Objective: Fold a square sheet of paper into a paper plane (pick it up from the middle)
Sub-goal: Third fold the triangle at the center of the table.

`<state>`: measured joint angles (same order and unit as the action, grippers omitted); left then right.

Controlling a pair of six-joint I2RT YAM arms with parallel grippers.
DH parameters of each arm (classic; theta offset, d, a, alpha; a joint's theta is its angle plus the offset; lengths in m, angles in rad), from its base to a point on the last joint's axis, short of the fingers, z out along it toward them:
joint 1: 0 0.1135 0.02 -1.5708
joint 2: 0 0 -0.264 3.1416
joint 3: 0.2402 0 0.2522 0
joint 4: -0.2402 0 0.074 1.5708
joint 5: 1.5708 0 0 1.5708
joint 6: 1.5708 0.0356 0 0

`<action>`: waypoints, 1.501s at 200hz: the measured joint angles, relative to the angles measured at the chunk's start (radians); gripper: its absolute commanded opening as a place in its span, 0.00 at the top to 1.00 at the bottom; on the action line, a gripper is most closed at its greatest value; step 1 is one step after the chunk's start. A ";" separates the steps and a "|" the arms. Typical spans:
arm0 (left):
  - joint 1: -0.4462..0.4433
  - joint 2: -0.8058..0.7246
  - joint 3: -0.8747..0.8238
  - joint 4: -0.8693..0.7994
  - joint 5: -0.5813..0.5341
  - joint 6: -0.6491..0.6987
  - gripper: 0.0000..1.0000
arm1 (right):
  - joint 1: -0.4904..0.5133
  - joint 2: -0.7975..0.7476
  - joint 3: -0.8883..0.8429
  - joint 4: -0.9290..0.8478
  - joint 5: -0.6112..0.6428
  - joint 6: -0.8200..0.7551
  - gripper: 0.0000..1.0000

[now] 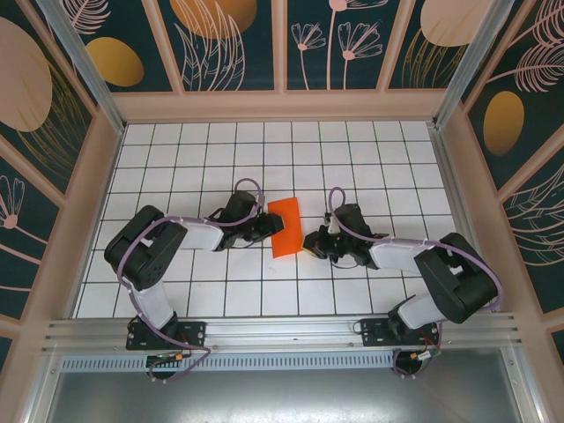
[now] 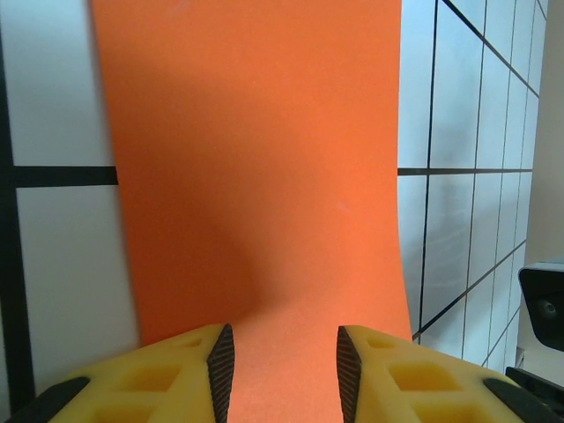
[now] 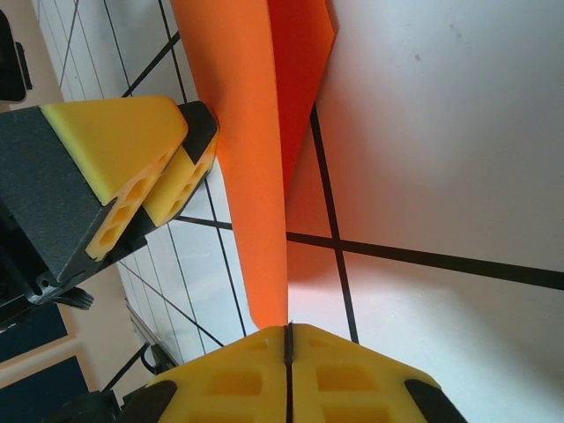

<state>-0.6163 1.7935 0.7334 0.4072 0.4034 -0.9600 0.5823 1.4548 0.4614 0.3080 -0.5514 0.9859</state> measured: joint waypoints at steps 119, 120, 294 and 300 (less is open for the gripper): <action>-0.005 0.010 0.022 -0.047 -0.019 0.013 0.67 | 0.020 0.142 0.169 0.011 0.000 0.020 0.97; -0.005 0.010 0.022 -0.047 -0.019 0.014 0.67 | 0.020 0.145 0.171 0.013 0.000 0.020 0.97; -0.005 0.066 0.198 -0.274 -0.264 0.103 0.79 | 0.027 0.299 0.195 0.216 0.026 0.120 0.97; -0.005 0.070 0.203 -0.277 -0.266 0.104 0.79 | 0.029 0.306 0.195 0.218 0.026 0.120 0.97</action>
<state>-0.6212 1.8637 0.9360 0.1299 0.1379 -0.8562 0.6113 1.7607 0.6567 0.5262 -0.5255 1.1061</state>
